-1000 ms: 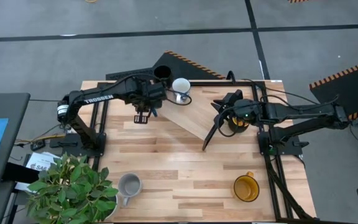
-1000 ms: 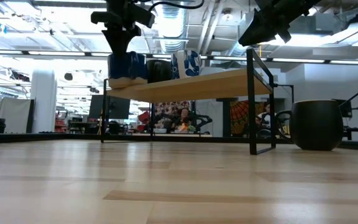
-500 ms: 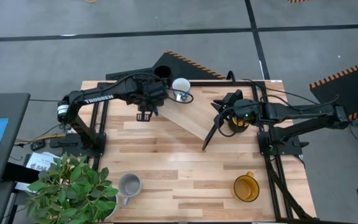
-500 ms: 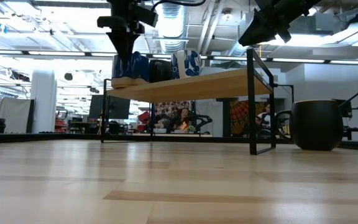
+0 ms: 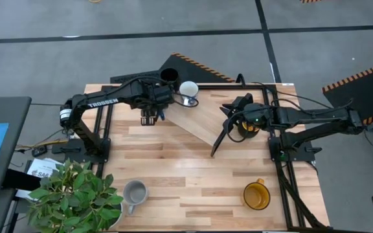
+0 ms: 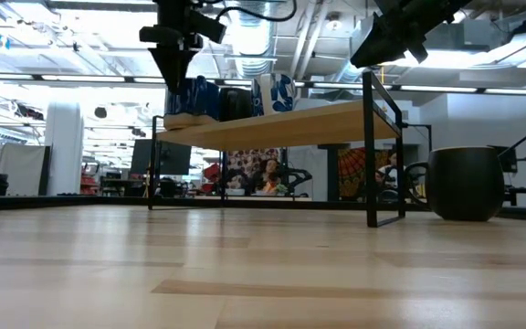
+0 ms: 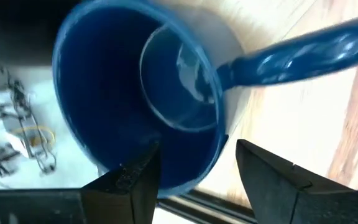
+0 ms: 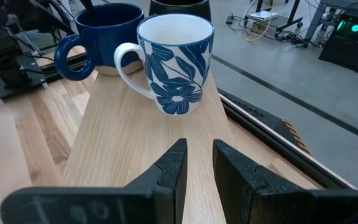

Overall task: Place coffee mugs
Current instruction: Put the blue mug on the shelf

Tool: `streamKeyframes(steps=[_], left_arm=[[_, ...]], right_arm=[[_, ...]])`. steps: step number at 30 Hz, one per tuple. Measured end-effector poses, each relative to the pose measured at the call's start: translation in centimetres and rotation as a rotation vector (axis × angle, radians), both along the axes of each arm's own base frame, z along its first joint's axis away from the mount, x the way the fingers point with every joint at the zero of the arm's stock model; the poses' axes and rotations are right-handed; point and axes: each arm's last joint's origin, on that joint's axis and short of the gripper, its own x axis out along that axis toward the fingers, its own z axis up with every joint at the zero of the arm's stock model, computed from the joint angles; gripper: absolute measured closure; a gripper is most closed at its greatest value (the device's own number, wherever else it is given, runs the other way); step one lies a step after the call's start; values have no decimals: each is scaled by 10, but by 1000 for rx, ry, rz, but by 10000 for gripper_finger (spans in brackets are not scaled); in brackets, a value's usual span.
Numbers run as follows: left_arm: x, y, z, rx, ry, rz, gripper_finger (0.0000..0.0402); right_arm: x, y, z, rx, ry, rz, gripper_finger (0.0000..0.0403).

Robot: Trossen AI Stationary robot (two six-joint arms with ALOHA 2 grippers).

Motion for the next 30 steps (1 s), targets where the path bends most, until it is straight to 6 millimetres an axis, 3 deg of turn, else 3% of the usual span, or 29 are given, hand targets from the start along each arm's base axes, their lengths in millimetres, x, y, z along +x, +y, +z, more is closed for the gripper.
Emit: streamKeyframes(steps=[5, 11, 15, 21, 24, 27, 30], left_arm=[[-3, -3, 1, -17, -33, 96, 209], [-11, -21, 13, -90, -132, 97, 209], [-19, -38, 31, -173, -280, 46, 209], [-33, -53, 71, -100, -589, -66, 209], [-42, -59, 81, -124, -737, -134, 209], [-52, -66, 76, -150, -878, -207, 209], [-64, -69, 51, -144, -991, -229, 210]], right_arm=[[0, 0, 0, 0, 0, 0, 300], [0, 0, 0, 1, 1, 0, 300], [0, 0, 0, 1, 1, 1, 300], [0, 0, 0, 1, 0, 2, 300], [0, 1, 0, 4, 0, 9, 300], [0, 1, 0, 7, 0, 15, 300], [0, 1, 0, 10, 1, 22, 300]])
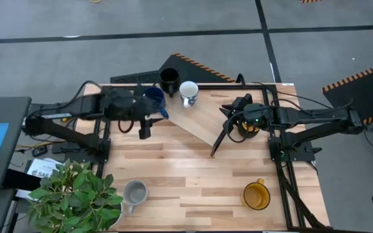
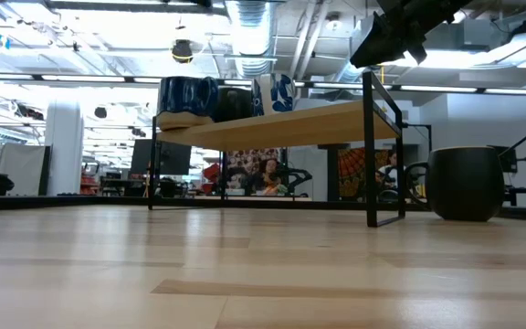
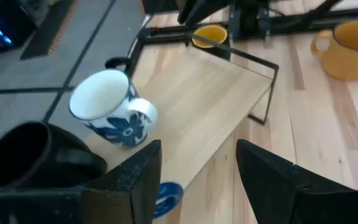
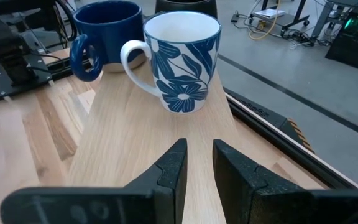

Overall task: Place coffee mugs
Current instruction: Put the blue mug on the shelf

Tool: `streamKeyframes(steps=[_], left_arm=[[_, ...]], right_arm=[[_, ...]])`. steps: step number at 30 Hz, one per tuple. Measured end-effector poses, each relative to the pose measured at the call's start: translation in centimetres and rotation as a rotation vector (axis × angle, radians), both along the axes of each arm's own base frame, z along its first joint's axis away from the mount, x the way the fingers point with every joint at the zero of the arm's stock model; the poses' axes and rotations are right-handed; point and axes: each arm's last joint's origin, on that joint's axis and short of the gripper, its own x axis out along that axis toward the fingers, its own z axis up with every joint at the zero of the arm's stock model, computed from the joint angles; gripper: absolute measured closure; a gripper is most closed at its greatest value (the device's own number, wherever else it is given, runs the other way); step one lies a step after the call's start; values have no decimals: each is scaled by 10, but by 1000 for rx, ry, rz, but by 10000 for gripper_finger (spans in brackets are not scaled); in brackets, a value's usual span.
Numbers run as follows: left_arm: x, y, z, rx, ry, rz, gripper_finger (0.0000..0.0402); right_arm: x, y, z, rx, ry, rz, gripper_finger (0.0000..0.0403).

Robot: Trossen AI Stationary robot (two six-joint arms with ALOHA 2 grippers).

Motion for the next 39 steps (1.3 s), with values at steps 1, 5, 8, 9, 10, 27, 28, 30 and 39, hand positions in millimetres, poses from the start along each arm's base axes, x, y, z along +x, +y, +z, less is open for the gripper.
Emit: streamKeyframes(steps=[1, 5, 8, 9, 10, 27, 28, 30, 39], left_arm=[[-4, -1, -11, -3, -30, 0, 210], [-18, -7, -56, -20, -152, -27, 210], [-29, -15, -77, -31, -288, -90, 210], [-32, -18, -83, -30, -341, -115, 210], [-36, -22, -89, -29, -389, -138, 210], [-68, -7, -146, 85, -411, 400, 232], [-67, -6, -148, 94, -397, 425, 243], [-66, -4, -150, 100, -385, 452, 270], [-59, 4, -160, 107, -338, 551, 396]], right_arm=[[0, 0, 0, 0, 0, 1, 300], [0, 0, 0, 0, 0, 2, 300], [0, 0, 0, 0, 0, 1, 300], [0, 0, 0, 0, 0, 1, 300], [0, 0, 0, 0, 0, 1, 300], [0, -1, 0, -1, 0, -1, 300], [0, -1, 0, -1, -1, -1, 300], [0, -1, 0, -1, -1, -1, 300], [0, -1, 0, -2, 0, -2, 300]])
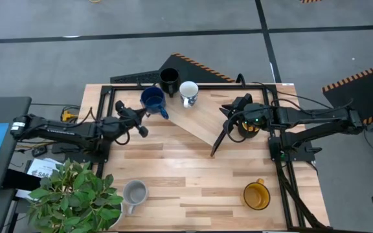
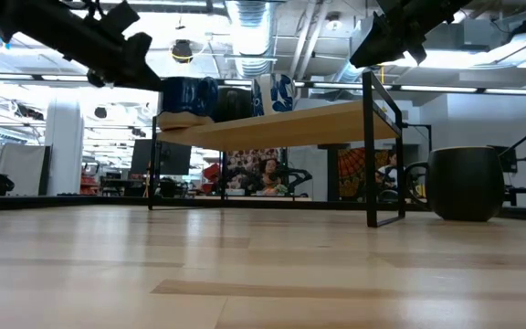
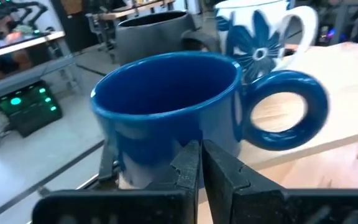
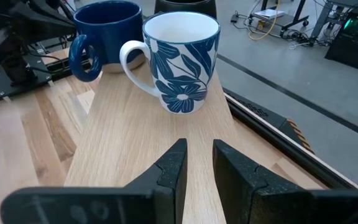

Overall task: Place coffee mugs
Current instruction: Put the blue mug on the shelf

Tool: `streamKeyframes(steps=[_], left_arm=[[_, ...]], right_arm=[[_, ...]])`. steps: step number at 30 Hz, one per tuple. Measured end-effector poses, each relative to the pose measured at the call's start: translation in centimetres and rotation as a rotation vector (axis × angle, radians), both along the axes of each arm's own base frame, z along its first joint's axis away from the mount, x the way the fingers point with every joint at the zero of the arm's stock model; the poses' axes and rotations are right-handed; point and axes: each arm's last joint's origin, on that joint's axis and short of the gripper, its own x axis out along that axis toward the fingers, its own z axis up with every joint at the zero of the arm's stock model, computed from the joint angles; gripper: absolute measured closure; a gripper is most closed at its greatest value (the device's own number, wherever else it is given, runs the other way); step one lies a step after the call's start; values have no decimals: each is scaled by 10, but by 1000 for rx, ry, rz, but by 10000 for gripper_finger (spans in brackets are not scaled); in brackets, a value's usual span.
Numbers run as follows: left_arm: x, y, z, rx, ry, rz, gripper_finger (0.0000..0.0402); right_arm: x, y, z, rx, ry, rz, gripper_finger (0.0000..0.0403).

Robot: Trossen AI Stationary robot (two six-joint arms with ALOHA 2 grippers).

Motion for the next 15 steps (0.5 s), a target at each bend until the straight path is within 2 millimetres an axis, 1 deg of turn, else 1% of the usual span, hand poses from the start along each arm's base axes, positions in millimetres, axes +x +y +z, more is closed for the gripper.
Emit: streamKeyframes(steps=[7, 15], left_arm=[[4, 10, -5, -16, 12, 69, 401], [9, 24, -10, -38, 23, 70, 401]], right_arm=[[0, 0, 0, -3, 2, -1, 300], [0, 0, 0, -3, 2, -1, 300]])
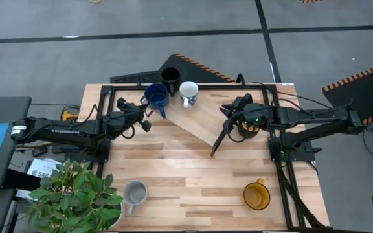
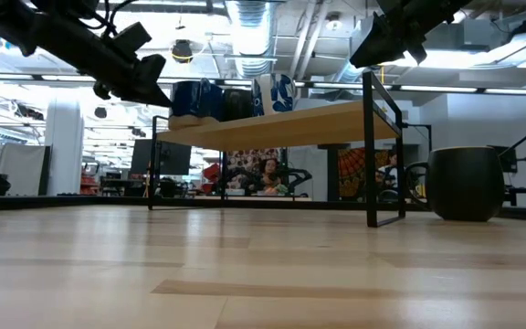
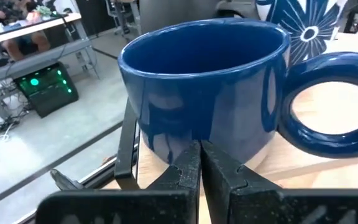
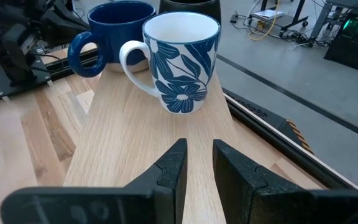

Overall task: Place coffee mugs
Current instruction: Put the blue mug on the shelf, then put the black-yellow mug on the shelf

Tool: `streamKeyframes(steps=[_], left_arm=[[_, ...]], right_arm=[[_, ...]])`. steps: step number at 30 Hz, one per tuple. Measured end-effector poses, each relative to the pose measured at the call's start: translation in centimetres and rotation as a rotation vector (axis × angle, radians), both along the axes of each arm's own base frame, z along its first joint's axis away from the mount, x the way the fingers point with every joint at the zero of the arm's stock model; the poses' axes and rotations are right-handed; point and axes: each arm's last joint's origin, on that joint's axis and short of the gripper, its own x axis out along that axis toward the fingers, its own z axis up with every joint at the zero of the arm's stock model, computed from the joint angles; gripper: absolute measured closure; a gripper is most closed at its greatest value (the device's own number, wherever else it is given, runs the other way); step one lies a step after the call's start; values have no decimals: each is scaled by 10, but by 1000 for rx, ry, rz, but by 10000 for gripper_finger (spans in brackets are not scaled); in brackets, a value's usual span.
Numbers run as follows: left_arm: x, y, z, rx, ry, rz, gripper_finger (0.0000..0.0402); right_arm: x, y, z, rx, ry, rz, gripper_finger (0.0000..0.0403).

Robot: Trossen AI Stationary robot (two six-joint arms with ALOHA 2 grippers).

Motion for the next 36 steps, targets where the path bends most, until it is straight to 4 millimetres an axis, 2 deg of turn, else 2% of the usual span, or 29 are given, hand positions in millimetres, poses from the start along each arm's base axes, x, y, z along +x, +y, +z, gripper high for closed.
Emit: streamKeyframes(steps=[4, 7, 13, 17, 22, 26, 30, 36], left_arm=[[-1, 2, 0, 8, 11, 10, 401], [-6, -1, 8, 25, -23, -14, 401], [-18, -17, 25, 18, -132, -240, 401], [-26, -28, 34, -10, -228, -395, 401], [-31, -44, 43, 6, -292, -590, 401], [-32, -54, 47, 31, -316, -642, 401], [-33, -58, 42, 70, -302, -600, 401], [-36, -58, 14, 113, -373, -597, 401]], right_arm=[[0, 0, 0, 0, 1, 0, 300], [0, 0, 0, -4, 5, 3, 300], [-2, 4, -4, -13, 57, 26, 300], [-1, 18, -7, -27, 69, 74, 300], [-2, 41, -21, -107, 37, 54, 300], [-5, 50, -29, -140, 49, 45, 300], [-5, 55, -27, -138, 19, 64, 300], [-6, 56, -19, -175, -7, 123, 300]])
